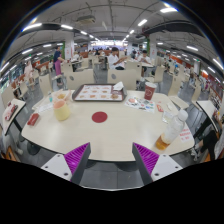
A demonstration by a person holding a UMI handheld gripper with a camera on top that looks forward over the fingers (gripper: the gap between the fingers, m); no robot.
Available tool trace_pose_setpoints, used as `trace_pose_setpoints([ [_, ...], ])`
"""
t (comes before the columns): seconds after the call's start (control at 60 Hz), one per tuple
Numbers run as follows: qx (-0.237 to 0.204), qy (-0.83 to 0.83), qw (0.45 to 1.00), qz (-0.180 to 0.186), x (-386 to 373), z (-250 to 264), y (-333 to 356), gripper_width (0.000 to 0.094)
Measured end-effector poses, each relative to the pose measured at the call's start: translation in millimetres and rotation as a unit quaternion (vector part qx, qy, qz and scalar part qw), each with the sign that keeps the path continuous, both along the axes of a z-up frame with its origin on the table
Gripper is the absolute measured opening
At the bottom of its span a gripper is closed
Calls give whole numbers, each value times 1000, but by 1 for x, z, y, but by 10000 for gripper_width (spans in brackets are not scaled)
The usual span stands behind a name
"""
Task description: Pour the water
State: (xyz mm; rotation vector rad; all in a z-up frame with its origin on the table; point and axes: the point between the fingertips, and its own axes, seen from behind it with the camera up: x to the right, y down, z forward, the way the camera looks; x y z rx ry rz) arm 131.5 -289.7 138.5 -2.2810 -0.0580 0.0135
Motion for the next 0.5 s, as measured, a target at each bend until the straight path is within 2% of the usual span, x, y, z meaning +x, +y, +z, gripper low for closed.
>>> trace_pose_setpoints([
  [0.267,-17,-38,998,-50,153,-65,-10,849],
  [0.383,10,-35,997,-72,205,-73,11,854],
  [0.5,51,-22,995,-78,238,-70,50,849],
])
